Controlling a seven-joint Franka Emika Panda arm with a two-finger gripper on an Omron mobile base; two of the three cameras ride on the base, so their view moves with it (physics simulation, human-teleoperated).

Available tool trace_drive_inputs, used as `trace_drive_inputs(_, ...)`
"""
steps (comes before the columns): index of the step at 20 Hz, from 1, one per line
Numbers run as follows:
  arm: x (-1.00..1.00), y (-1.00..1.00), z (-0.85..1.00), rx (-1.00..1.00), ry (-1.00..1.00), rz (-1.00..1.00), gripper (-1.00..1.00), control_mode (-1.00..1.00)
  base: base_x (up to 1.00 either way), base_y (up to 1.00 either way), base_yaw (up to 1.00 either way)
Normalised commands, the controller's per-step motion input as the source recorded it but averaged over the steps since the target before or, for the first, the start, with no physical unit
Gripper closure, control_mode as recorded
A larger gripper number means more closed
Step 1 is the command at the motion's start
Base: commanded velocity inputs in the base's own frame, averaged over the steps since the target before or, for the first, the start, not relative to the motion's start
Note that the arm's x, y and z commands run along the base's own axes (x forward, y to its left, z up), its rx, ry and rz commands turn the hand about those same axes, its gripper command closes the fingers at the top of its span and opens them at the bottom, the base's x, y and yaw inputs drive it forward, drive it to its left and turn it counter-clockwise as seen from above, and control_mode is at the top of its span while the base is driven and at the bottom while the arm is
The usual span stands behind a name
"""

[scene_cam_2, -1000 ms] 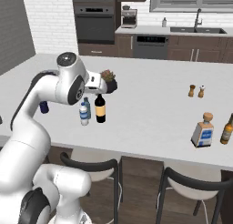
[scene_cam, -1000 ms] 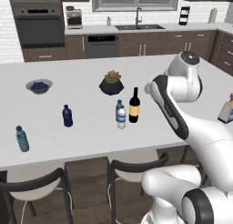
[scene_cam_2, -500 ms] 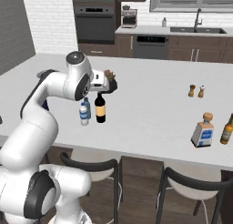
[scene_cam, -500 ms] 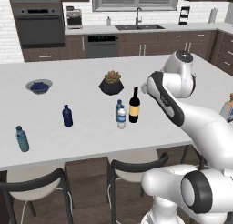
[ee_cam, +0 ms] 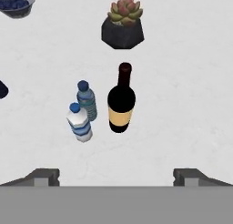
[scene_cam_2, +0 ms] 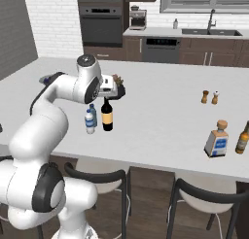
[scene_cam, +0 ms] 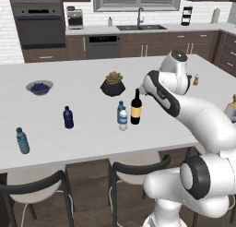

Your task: Move the plastic bottles in the middle to the plastics group, and the glass bottles in the middle to the glass group.

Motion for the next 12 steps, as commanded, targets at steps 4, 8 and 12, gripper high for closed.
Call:
trace_drive_inputs(4,0.48,0.20,-0.37,0.00,-0.02,0.00,-1.00,-1.00,0.00,0.00,0.00)
trace_drive_inputs(8,0.34,0.04,-0.29,0.00,-0.01,-0.01,-1.00,-1.00,0.00,0.00,0.00)
trace_drive_inputs(12,0.19,0.00,-0.01,0.00,0.00,-0.02,-1.00,-1.00,0.00,0.00,0.00)
